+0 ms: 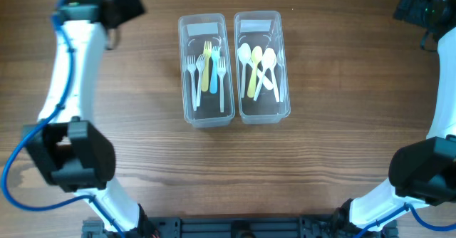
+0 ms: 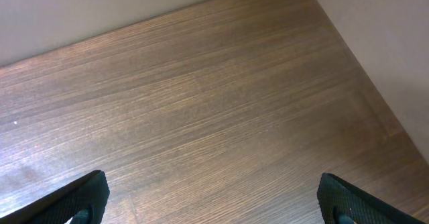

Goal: Pack container

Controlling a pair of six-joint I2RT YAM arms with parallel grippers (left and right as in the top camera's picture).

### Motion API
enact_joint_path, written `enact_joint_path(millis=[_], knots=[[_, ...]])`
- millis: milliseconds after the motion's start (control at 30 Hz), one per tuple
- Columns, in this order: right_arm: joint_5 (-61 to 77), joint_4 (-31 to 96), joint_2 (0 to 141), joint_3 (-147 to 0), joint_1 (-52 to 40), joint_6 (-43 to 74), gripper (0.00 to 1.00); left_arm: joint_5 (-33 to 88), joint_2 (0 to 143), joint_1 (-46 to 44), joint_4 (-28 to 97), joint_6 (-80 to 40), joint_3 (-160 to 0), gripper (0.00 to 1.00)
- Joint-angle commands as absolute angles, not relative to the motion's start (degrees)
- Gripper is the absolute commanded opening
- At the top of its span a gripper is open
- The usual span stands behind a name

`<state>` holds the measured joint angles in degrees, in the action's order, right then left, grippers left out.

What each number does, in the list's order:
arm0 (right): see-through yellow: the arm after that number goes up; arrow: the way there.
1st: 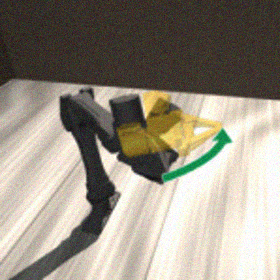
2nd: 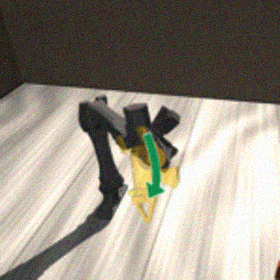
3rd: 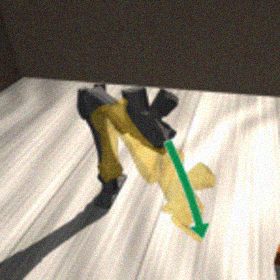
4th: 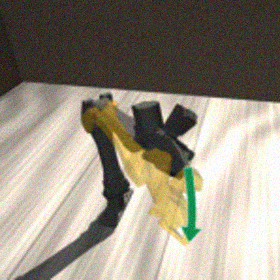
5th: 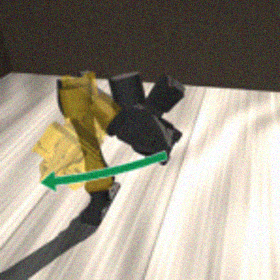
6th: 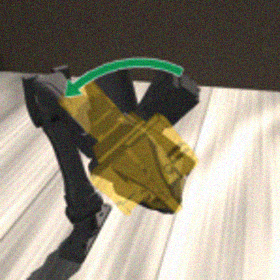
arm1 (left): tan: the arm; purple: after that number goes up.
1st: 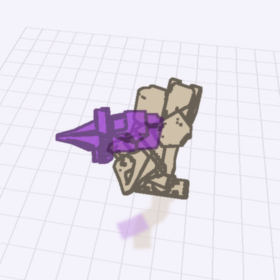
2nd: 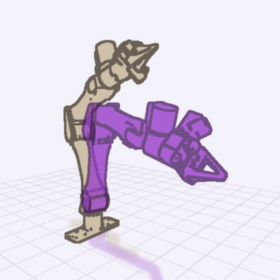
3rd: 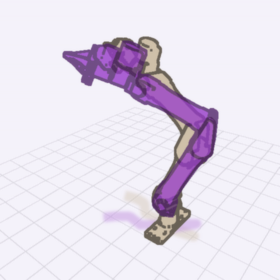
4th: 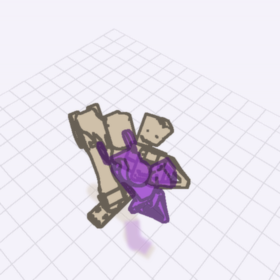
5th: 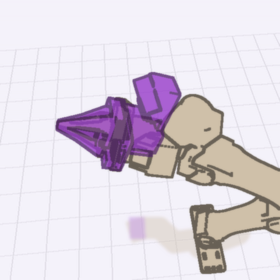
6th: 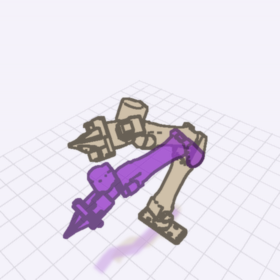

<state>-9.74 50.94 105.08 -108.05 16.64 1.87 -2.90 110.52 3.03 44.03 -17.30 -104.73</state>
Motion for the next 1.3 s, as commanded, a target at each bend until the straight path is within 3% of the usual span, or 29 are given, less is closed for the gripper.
enact_joint_path(millis=[0, 1000, 1267], knots=[[-10.7, 50.6, 105.7, -107.9, 16.3, 1.5, 1.0, -4.6, 108.4, 6.4, 43.9, -17.4, -106.2, 1.0], [-10.7, 50.6, 106.1, -107.9, 16.2, 1.5, 1.0, -4.6, 108.4, 7.3, 44.2, -17.4, -106.2, 1.0], [-10.7, 50.6, 96.3, -107.9, 11.4, 1.5, 1.0, -4.6, 108.4, 7.3, 44.2, -17.4, -106.2, 1.0]])
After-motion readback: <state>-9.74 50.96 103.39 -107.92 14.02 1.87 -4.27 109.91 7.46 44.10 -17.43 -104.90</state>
